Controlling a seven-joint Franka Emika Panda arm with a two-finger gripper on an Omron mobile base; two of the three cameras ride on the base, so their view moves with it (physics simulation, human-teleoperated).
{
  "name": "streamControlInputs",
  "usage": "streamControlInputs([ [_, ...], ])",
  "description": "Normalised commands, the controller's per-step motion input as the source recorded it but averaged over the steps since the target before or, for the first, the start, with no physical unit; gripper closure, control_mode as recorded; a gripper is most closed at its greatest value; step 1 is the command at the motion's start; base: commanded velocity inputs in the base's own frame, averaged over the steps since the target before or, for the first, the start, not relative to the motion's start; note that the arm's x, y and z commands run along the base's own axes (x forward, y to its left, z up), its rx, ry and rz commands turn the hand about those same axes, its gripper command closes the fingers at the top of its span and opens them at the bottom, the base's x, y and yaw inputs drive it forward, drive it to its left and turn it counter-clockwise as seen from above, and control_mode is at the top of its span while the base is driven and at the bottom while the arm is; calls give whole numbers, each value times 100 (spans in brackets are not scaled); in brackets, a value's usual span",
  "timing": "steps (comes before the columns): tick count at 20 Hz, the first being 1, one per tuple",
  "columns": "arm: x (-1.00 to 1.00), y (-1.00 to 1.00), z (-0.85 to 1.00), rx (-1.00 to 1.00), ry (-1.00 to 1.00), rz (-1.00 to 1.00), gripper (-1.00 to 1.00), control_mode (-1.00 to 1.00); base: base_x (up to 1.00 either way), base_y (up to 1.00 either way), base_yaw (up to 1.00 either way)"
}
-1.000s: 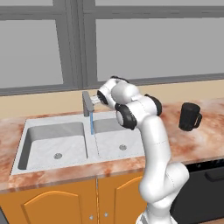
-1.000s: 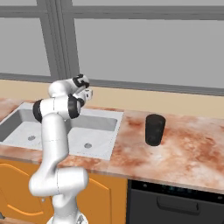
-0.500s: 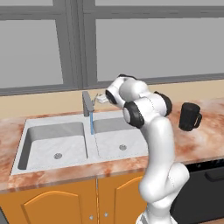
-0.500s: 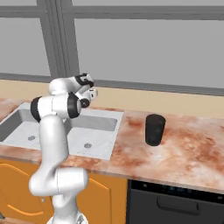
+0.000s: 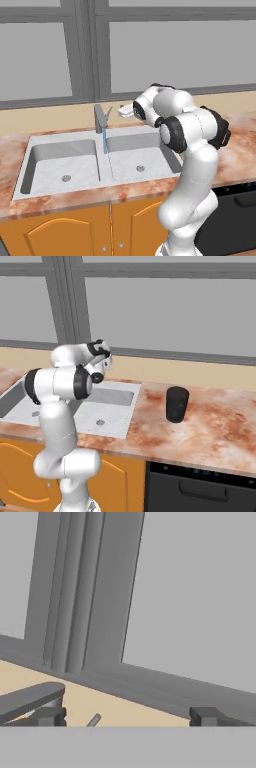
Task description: Turn on the sink faucet and place the jug under the water for a few seconds to fill it up.
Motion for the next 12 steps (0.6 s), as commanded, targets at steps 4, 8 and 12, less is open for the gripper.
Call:
streamControlInputs([
  [4, -65, -22, 100, -16, 9, 0, -100, -100, 0, 0, 0],
  [8, -62, -34, 100, -14, 23, 0, -100, -100, 0, 0, 0],
  [12, -76, -40, 100, -13, 26, 0, -100, -100, 0, 0, 0],
])
